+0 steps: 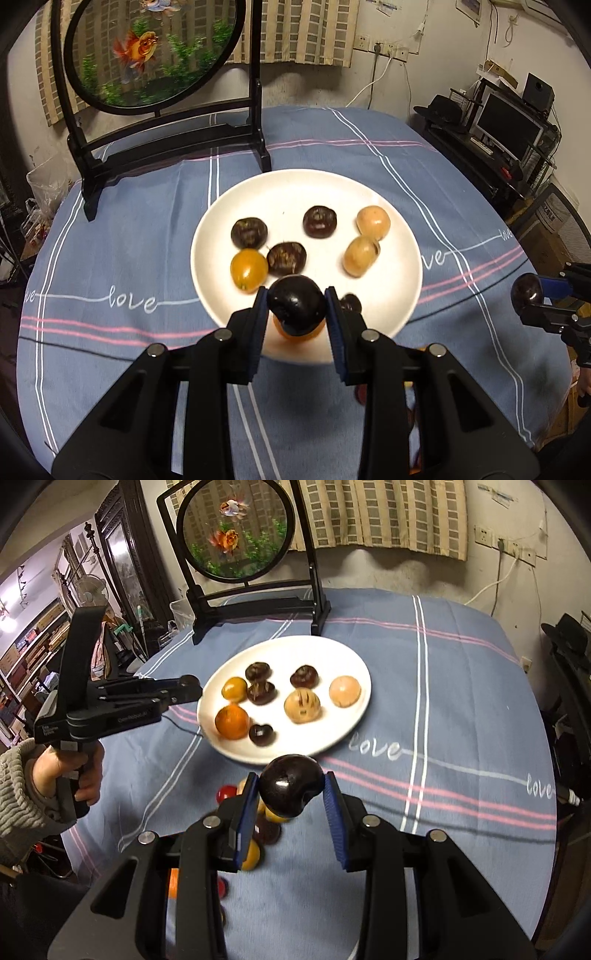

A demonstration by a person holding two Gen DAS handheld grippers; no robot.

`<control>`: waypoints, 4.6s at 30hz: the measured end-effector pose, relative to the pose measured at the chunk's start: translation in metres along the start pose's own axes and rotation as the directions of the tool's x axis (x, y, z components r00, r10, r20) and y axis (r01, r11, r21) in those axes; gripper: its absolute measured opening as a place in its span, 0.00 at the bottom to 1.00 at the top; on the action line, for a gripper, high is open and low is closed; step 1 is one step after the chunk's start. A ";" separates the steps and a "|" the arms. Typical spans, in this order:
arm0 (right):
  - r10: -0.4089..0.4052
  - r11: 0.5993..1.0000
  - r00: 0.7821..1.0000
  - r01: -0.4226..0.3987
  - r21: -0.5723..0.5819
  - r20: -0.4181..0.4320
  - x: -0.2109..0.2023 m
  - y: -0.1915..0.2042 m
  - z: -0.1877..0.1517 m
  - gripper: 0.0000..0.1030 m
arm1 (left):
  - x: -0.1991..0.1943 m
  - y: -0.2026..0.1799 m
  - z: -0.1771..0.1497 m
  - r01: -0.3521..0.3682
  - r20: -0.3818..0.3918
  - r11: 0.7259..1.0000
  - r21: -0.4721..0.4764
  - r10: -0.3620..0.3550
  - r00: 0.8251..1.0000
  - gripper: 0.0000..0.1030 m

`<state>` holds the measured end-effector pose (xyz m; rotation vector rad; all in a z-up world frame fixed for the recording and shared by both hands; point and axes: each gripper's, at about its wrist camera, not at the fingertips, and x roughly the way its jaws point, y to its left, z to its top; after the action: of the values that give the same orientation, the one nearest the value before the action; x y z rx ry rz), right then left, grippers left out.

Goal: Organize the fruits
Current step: 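Carry both dark fruits onto the white plate and open both grippers, then move both grippers back toward the remaining fruit cluster, then grasp the red tomato with the left gripper while the right gripper grasps the yellow-orange fruit, then carry both held fruits onto the white plate and open both grippers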

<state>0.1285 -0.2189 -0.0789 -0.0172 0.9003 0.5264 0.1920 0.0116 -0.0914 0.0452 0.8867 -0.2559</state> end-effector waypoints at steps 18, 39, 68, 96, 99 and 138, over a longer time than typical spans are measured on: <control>0.040 0.999 0.997 -0.038 0.031 -0.071 0.097 -0.024 0.054 0.35 | 0.072 0.009 0.043 0.029 -0.069 0.999 -0.031 -0.031 0.997 0.30; 0.027 0.990 1.000 -0.026 0.142 -0.003 0.041 -0.030 0.024 0.68 | 0.035 0.012 -0.009 0.046 -0.105 0.993 -0.107 -0.057 0.993 0.68; 0.030 0.955 0.994 0.002 0.297 -0.103 0.020 -0.041 -0.055 0.68 | 0.064 -0.041 -0.074 0.193 -0.277 0.981 0.015 -0.181 0.943 0.46; 0.102 0.995 0.964 -0.092 0.048 -0.244 0.059 0.035 -0.067 0.68 | 0.015 0.009 -0.116 0.085 -0.245 0.987 -0.137 -0.116 0.963 0.31; 0.099 0.995 0.965 -0.091 0.044 -0.244 0.064 0.040 -0.067 0.68 | 0.007 0.013 -0.122 0.079 -0.240 0.988 -0.136 -0.111 0.964 0.31; 0.012 0.951 0.995 0.018 0.309 -0.095 0.011 -0.002 -0.063 0.37 | -0.033 0.040 -0.107 0.111 -0.168 0.985 -0.129 -0.132 0.977 0.30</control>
<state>0.0885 -0.2304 -0.1276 0.2434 1.0694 0.3793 0.1002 0.0727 -0.1359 -0.0993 1.0814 -0.3158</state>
